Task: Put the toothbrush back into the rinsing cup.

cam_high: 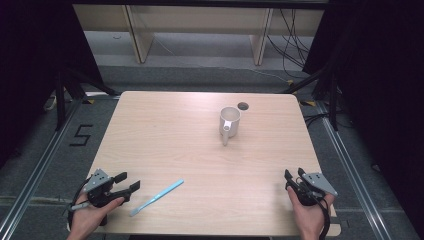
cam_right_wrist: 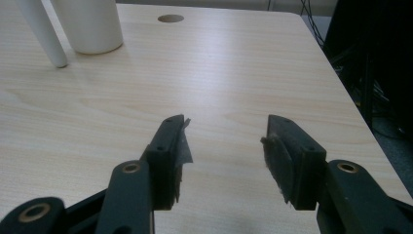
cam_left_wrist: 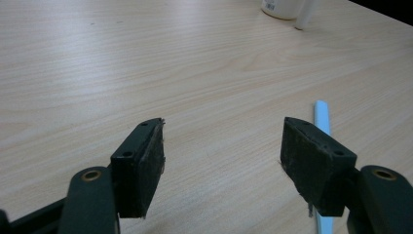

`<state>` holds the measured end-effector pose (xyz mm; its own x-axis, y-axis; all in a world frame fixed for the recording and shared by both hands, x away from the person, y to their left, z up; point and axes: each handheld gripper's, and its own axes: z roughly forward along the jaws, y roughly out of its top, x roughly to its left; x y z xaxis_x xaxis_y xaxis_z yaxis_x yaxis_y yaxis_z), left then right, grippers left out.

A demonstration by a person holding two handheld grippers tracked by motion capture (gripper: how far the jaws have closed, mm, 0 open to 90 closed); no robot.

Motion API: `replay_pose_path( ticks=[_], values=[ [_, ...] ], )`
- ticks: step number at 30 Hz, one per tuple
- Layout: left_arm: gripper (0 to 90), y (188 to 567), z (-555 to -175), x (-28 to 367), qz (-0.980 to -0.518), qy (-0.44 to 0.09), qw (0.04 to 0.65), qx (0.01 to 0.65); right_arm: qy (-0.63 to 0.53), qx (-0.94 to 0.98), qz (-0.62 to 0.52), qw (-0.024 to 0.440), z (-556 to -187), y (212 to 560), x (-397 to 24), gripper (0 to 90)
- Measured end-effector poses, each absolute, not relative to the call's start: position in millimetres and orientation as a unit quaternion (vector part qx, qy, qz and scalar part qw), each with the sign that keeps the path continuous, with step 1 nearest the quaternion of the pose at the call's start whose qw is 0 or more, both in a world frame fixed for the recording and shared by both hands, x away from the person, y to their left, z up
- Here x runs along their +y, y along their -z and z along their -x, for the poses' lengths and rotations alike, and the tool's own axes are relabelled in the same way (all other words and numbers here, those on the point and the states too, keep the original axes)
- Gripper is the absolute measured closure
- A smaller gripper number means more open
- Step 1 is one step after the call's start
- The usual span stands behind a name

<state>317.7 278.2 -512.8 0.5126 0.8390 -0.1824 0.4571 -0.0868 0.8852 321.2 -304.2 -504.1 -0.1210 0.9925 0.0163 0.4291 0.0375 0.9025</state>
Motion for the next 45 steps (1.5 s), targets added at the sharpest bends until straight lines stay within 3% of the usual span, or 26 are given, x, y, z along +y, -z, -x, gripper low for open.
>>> replay_pose_path(
  ticks=[10,18,25,27,33,45],
  values=[
    [32.8,499,-322,264,-0.742,-0.182,0.470,0.443,-0.388,0.644,-0.557,0.353,-324,497,-301,50.5],
    [36.9,477,-329,243,-0.799,-0.159,0.428,0.390,-0.386,0.645,-0.562,0.345,-320,490,-294,50.0],
    [39.2,466,-340,220,-0.876,-0.127,0.331,0.327,-0.382,0.653,-0.548,0.356,-320,487,-298,49.4],
    [41.5,464,-344,214,-0.891,-0.110,0.307,0.316,-0.386,0.646,-0.564,0.340,-318,487,-295,49.4],
    [49.8,462,-353,200,-0.916,-0.082,0.252,0.301,-0.382,0.655,-0.552,0.348,-320,486,-298,49.1],
    [57.3,461,-367,167,-0.943,-0.043,0.149,0.295,-0.386,0.656,-0.556,0.335,-321,485,-295,48.4]
  ],
)
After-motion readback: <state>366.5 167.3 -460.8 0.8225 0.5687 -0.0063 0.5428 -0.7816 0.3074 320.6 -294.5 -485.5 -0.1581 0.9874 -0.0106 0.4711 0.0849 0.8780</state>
